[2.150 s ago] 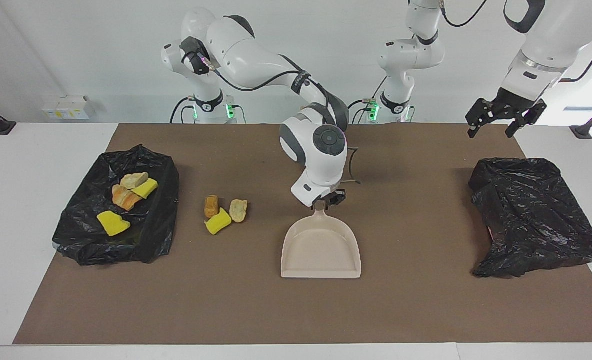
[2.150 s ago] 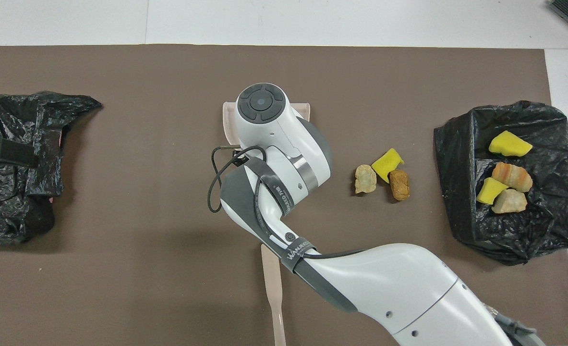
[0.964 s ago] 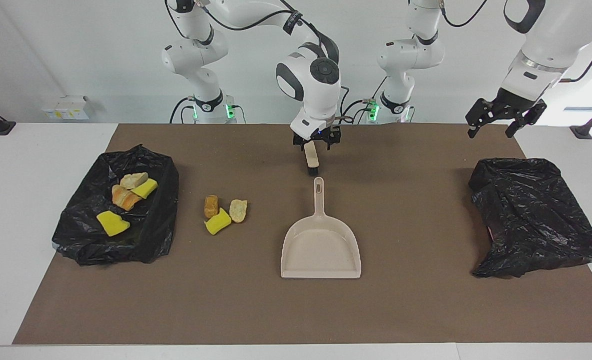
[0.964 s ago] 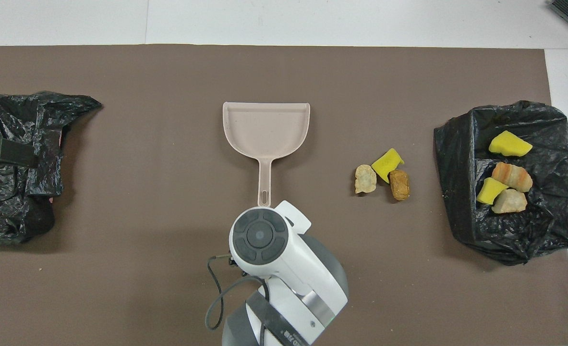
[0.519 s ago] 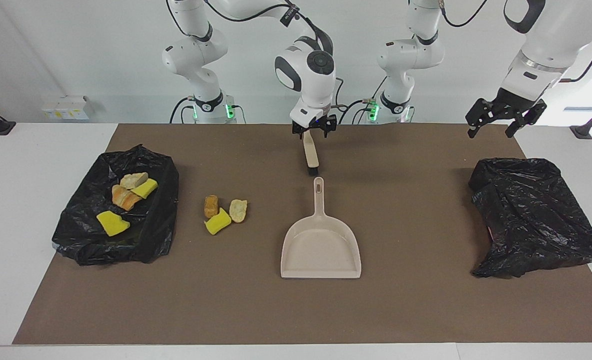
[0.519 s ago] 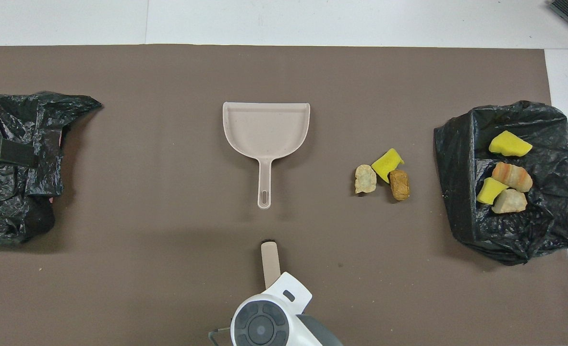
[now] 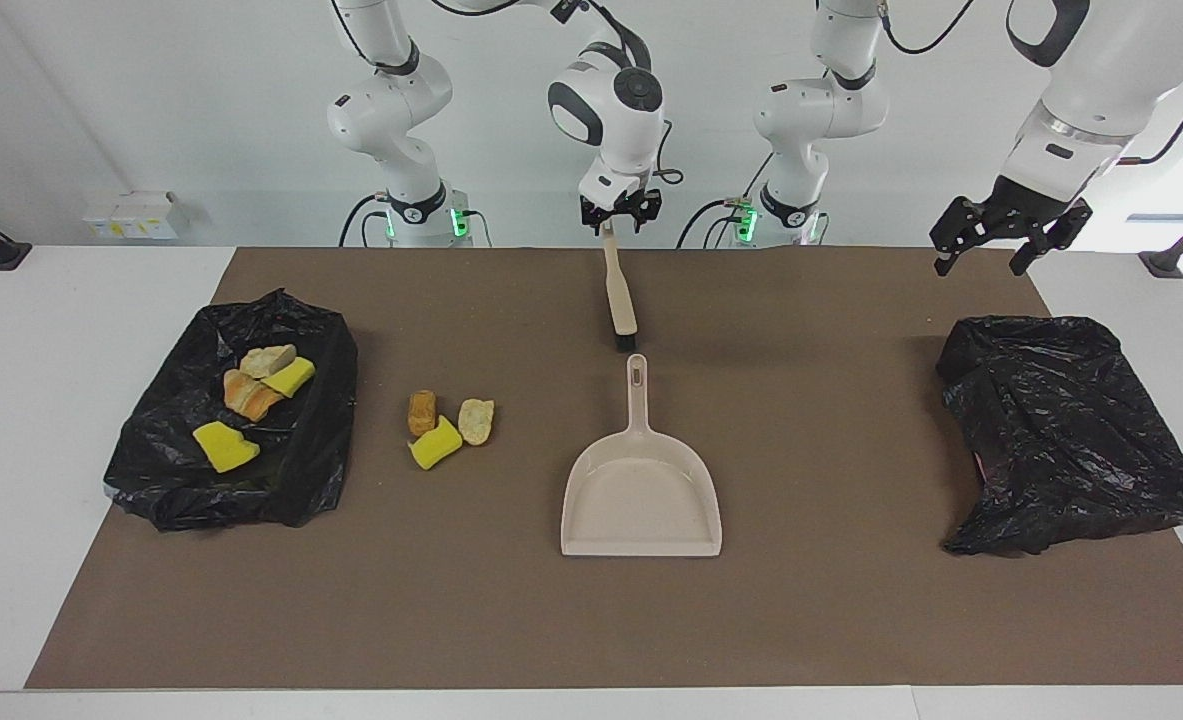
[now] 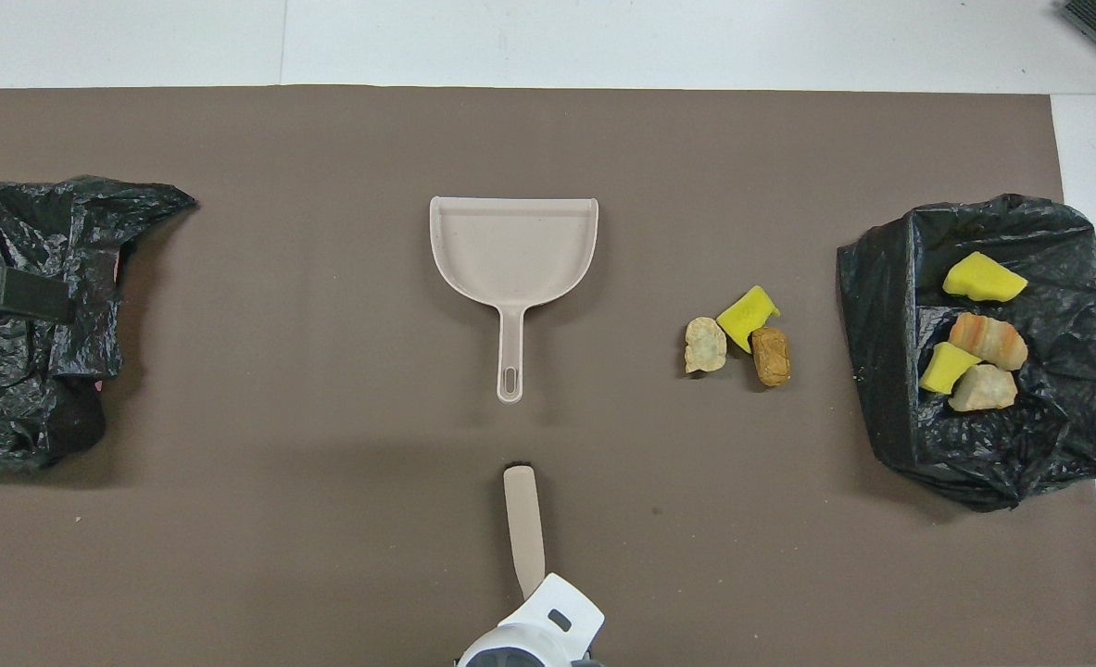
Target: Sweep and dump trash in bin
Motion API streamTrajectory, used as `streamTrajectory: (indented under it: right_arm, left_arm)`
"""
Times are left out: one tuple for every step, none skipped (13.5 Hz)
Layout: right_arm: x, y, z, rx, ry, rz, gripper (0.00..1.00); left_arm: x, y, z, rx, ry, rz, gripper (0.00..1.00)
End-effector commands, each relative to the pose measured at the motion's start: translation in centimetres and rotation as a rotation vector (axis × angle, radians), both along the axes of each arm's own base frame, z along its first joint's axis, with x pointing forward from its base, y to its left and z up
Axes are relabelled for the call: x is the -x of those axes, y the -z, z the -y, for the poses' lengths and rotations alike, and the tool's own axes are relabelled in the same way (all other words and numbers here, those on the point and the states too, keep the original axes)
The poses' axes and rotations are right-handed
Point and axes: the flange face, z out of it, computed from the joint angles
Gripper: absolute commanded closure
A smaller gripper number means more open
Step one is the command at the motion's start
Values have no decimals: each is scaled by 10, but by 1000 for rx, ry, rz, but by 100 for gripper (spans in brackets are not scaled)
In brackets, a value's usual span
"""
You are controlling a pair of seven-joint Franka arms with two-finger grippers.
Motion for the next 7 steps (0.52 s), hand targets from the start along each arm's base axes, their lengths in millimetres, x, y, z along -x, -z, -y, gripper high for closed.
streamTrajectory:
  right_arm:
    - [6,10,5,-29,17,8,36]
    - [7,12,6,-27,20,8,36]
    - [9,18,8,-24,21,9,36]
    - [9,19,9,-24,22,9,36]
    - [10,21,9,-21,22,8,37]
    - [11,23,11,-19,22,8,47]
    - [10,22,10,-21,27,9,69]
  left_arm:
    - [9,-9,9,10,12,-7,0]
    - [10,-10,6,9,6,-9,0]
    - [8,-11,8,15,-1,0,0]
    - [9,-11,15,19,8,1,0]
    - [9,-9,32,22,52,2,0]
    - [8,-6,50,23,86,5,0]
    - [7,-1,71,25,121,10,0]
